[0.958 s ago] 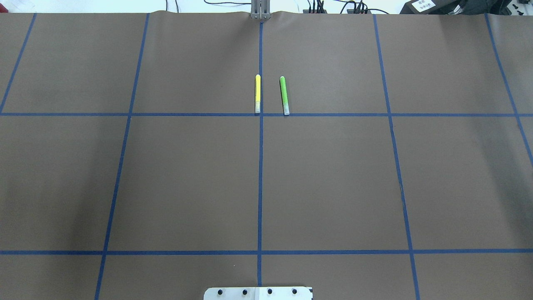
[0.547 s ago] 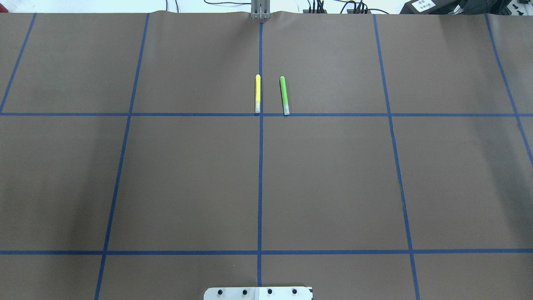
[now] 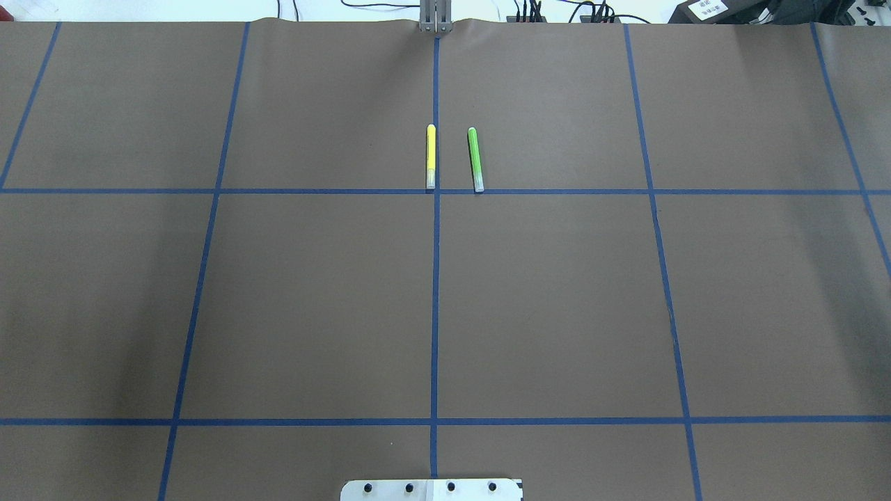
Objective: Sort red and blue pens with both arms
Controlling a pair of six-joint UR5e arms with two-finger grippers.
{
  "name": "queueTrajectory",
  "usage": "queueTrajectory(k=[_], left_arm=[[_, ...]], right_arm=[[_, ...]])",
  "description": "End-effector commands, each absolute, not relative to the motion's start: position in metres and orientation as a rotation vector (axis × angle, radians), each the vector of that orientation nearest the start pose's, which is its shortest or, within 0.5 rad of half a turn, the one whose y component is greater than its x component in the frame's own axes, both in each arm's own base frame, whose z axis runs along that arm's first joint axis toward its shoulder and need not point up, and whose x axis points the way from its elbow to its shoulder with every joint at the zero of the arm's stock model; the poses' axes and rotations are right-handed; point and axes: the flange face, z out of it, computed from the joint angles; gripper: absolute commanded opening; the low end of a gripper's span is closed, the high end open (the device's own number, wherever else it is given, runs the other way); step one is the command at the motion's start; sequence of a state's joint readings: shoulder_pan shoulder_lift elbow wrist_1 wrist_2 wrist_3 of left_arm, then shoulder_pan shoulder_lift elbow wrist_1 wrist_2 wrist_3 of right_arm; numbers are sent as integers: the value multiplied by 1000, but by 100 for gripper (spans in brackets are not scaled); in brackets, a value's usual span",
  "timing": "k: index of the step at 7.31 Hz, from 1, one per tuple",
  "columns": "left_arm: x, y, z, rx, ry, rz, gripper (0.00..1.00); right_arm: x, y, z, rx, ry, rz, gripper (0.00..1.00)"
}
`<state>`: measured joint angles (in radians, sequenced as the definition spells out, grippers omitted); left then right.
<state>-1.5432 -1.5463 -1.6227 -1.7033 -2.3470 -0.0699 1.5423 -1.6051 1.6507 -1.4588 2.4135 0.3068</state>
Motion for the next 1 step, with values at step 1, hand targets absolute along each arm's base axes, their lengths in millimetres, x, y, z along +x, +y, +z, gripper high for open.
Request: queueTrajectory(k=[1], left_arm=[[-50, -493, 631, 113, 781, 21, 100]], right_arm=[[45, -490, 617, 9, -857, 194, 100]])
